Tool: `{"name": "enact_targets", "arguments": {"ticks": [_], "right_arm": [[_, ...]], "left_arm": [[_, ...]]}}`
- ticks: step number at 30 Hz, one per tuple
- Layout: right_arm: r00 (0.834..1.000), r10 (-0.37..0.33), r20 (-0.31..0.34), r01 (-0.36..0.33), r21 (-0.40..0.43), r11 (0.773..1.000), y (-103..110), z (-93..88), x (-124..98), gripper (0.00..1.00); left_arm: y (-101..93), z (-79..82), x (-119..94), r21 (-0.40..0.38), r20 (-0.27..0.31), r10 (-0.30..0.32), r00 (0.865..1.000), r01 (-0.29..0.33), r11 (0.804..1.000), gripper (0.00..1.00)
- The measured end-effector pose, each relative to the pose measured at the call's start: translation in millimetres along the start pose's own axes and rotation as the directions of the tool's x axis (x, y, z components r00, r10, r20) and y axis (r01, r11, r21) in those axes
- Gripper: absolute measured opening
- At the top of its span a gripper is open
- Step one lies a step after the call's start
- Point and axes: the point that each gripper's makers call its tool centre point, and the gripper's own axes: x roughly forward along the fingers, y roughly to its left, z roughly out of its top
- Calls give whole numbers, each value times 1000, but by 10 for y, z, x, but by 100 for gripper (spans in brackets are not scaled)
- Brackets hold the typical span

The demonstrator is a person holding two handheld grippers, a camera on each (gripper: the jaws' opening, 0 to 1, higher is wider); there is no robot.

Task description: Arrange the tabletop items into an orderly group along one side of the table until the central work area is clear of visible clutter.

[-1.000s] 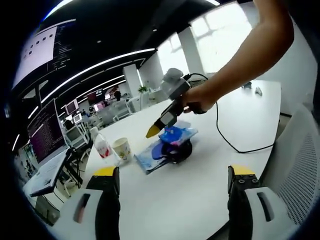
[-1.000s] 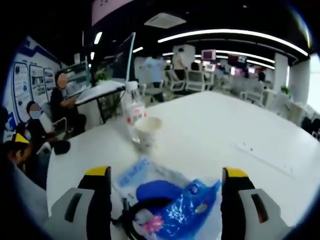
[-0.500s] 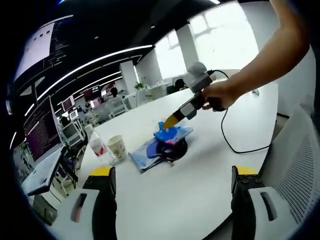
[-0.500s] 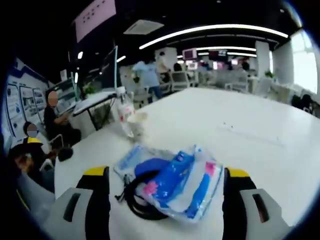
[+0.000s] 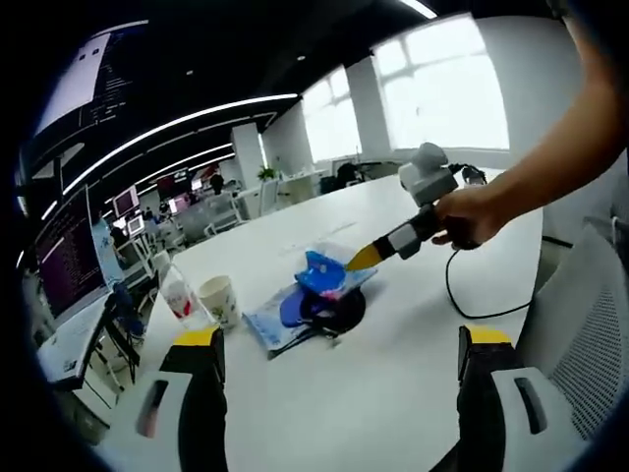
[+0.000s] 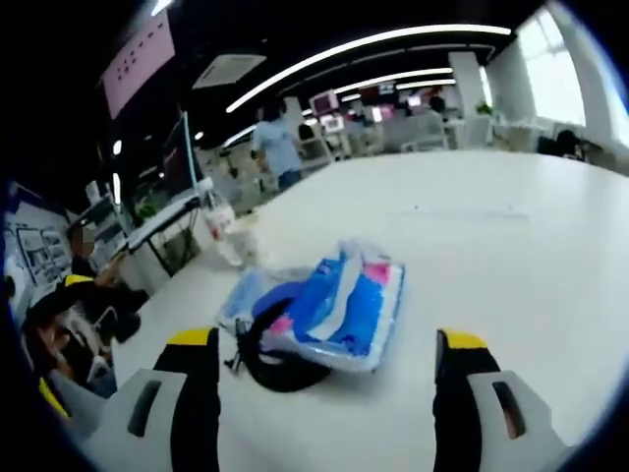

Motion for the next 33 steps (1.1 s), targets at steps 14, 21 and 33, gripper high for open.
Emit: {"name": "enact_targets", "arguments": {"ticks": [14,21,33], "right_arm": [[998,-55,30,50,159,986,-19,-94,-69,81],[996,-68,49,54,238,970,-3,-107,-76,79],[994,-89,58,66,310,948,22,-112,-45,76]], "left_arm": [[377,91,393,10,2,-40,999,40,999,99],[559,177,626,-6,14,-46,999,46,999,99],[747,269,1096,8,2,-92,996,92,996,100]]}}
